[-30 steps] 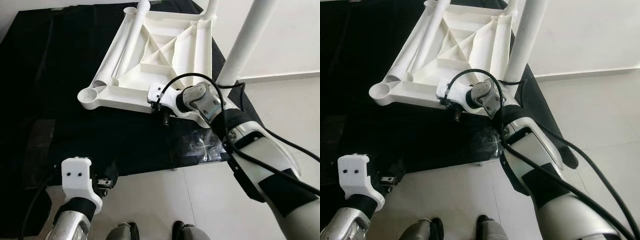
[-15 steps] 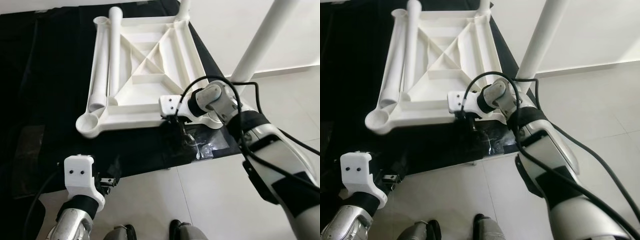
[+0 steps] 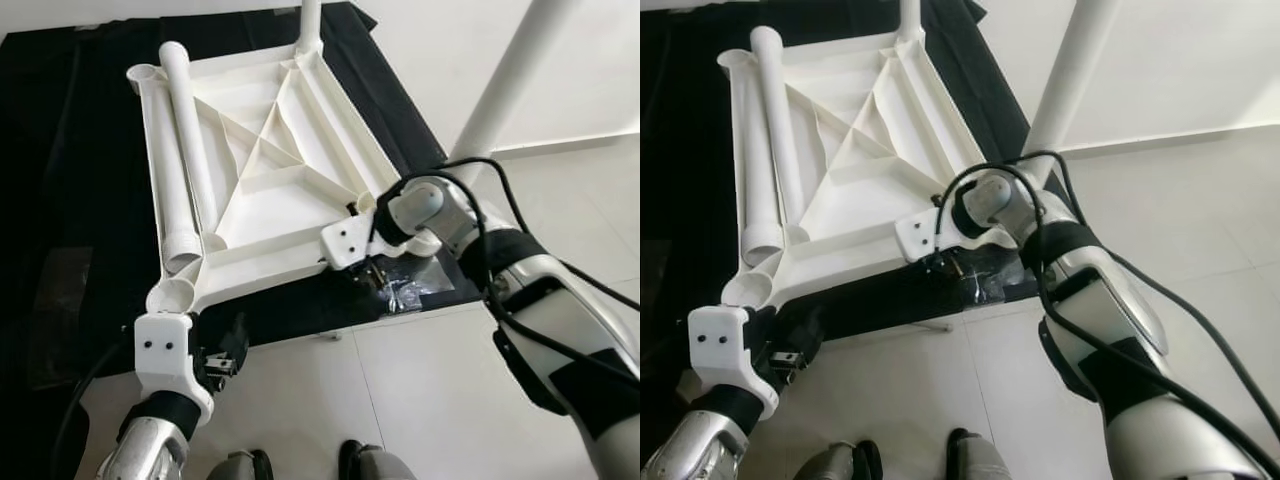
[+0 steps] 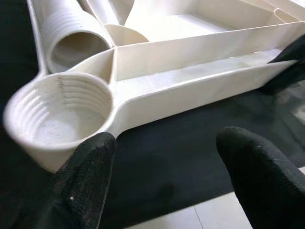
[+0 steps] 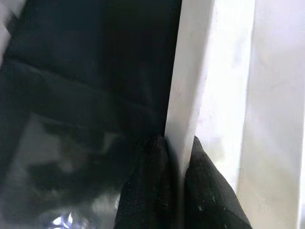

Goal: Building children table

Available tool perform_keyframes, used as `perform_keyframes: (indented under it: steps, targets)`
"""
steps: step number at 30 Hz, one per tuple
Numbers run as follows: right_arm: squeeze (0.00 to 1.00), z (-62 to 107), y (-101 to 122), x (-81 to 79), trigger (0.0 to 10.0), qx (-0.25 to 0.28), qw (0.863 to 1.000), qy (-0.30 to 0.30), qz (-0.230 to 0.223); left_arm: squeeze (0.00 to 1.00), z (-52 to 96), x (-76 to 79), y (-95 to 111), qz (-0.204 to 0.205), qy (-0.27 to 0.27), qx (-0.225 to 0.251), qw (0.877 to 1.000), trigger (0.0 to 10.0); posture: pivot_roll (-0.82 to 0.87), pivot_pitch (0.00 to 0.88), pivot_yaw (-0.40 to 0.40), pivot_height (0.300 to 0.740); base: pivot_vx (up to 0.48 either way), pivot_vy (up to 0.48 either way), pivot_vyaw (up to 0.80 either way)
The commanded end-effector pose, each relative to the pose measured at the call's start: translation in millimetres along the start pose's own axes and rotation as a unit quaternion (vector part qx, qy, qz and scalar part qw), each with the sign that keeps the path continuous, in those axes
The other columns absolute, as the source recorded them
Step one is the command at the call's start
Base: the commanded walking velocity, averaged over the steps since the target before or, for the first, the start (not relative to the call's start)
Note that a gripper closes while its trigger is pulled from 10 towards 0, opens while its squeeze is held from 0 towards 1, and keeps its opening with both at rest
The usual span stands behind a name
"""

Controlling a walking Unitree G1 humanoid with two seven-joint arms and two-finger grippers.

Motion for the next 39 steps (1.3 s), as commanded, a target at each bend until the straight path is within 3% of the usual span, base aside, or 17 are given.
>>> perform_keyframes:
  steps: [1, 2, 5, 6, 7, 14, 19, 24, 27, 28, 29, 30, 31, 32, 36, 38, 39]
  targets:
    - [0.00, 1.6, -18.8, -6.9, 4.9, -0.060, 0.998, 0.003, 0.008, 0.00, 2.8, -7.1, -3.7, -0.004, 0.017, -0.008, 1.000, 10.0, 0.06, 0.240, -0.042, 0.740, 0.000, 0.000, 0.00]
    - [0.00, 6.3, -26.2, -9.9, 10.0, -0.077, 0.997, 0.010, 0.001, 0.00, 2.6, -7.1, -3.6, -0.004, 0.017, -0.008, 1.000, 10.0, 0.06, 0.241, -0.043, 0.740, 0.000, 0.000, 0.00]
    - [0.00, 11.5, -32.6, -15.1, 10.0, -0.086, 0.996, 0.022, -0.009, 0.00, 2.2, -7.0, -3.6, -0.003, 0.016, -0.007, 1.000, 10.0, 0.06, 0.241, -0.042, 0.740, 0.000, 0.000, 0.00]
    - [0.89, 17.6, -39.3, -20.0, 10.0, -0.095, 0.995, 0.031, -0.019, 0.00, 1.9, -6.7, -3.4, -0.003, 0.016, -0.007, 1.000, 10.0, 0.05, 0.242, -0.043, 0.740, 0.000, 0.000, 0.00]
    - [1.00, 21.4, -43.6, -22.9, 10.0, -0.101, 0.994, 0.035, -0.028, 0.00, 1.6, -6.6, -3.5, -0.002, 0.016, -0.007, 1.000, 10.0, 0.05, 0.240, -0.043, 0.740, 0.000, 0.000, 0.00]
    - [1.00, 34.6, -60.3, -30.1, 10.0, -0.136, 0.989, 0.038, -0.051, 0.00, -0.3, -6.7, -2.8, -0.002, 0.015, -0.005, 1.000, 10.0, 0.05, 0.237, -0.043, 0.740, 0.000, 0.000, 0.00]
    - [1.00, 40.4, -49.1, -11.2, 10.0, -0.079, 0.993, -0.030, -0.088, 0.00, -2.2, -6.6, -1.9, -0.002, 0.014, -0.003, 1.000, 10.0, 0.06, 0.229, -0.043, 0.740, 0.000, 0.000, 0.00]
    - [1.00, 44.9, -24.9, 9.5, 10.0, 0.021, 0.988, -0.092, -0.124, 0.00, -3.9, -6.9, -1.3, -0.002, 0.013, -0.001, 1.000, 10.0, 0.06, 0.223, -0.037, 0.740, 0.000, 0.000, 0.00]
    - [1.00, 68.3, 13.3, 27.3, 10.0, 0.181, 0.955, -0.158, -0.171, 0.00, -9.1, -9.6, 0.8, -0.006, 0.013, 0.004, 1.000, 10.0, 0.05, 0.203, -0.022, 0.740, 0.000, 0.000, 0.00]
    - [1.00, 68.3, 13.3, 27.3, 10.0, 0.181, 0.955, -0.158, -0.171, 0.00, -9.1, -9.6, 0.8, -0.006, 0.013, 0.004, 1.000, 10.0, 0.05, 0.203, -0.022, 0.740, 0.000, 0.000, 0.00]
    - [0.86, 75.0, 20.3, 26.0, 10.0, 0.210, 0.947, -0.164, -0.180, 0.00, -10.7, -10.7, 1.5, -0.007, 0.014, 0.005, 1.000, 10.0, 0.05, 0.201, -0.020, 0.740, 0.000, 0.000, 0.00]
    - [0.86, 75.0, 20.3, 26.0, 10.0, 0.210, 0.947, -0.164, -0.180, 0.00, -10.7, -10.7, 1.5, -0.007, 0.014, 0.005, 1.000, 10.0, 0.05, 0.201, -0.020, 0.740, 0.000, 0.000, 0.00]
    - [0.64, 78.5, 23.7, 24.0, 10.0, 0.225, 0.942, -0.166, -0.186, 0.00, -12.5, -11.8, 2.0, -0.008, 0.014, 0.007, 1.000, 10.0, 0.04, 0.194, -0.018, 0.740, 0.000, 0.000, 0.00]
    - [0.15, 81.0, 29.7, 21.0, 10.0, 0.245, 0.934, -0.173, -0.197, 0.00, -14.6, -13.0, 3.1, -0.010, 0.014, 0.010, 1.000, 10.0, 0.04, 0.185, -0.017, 0.740, 0.000, 0.000, 0.00]
    - [0.04, 81.4, 35.9, 18.5, 10.0, 0.267, 0.924, -0.180, -0.208, 0.00, -16.7, -13.9, 4.5, -0.012, 0.014, 0.013, 1.000, 10.0, 0.03, 0.178, -0.018, 0.740, 0.000, 0.000, 0.00]
    - [0.00, 78.0, 41.9, 19.8, 10.0, 0.292, 0.905, -0.203, -0.234, 0.00, -19.2, -15.8, 6.4, -0.016, 0.016, 0.018, 1.000, 10.0, 0.03, 0.166, -0.018, 0.740, 0.000, 0.000, 0.00]
    - [0.00, 57.7, 45.9, 29.1, 10.0, 0.318, 0.846, -0.283, -0.320, 0.00, -23.0, -19.9, 9.1, -0.020, 0.021, 0.025, 0.999, 10.0, 0.03, 0.156, -0.018, 0.740, 0.000, 0.000, 0.00]
Point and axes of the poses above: a point about 5 cm out from each wrist's last joint towards the gripper, its own z axis pointing back from the gripper into the wrist, its own y axis along the axis of the wrist's last joint, x = y × z, the point moved 5 cm from there along -z, pointing out of the wrist towards the gripper, and after that the axes turned 9 degrees about z, right-handed, at the moved point
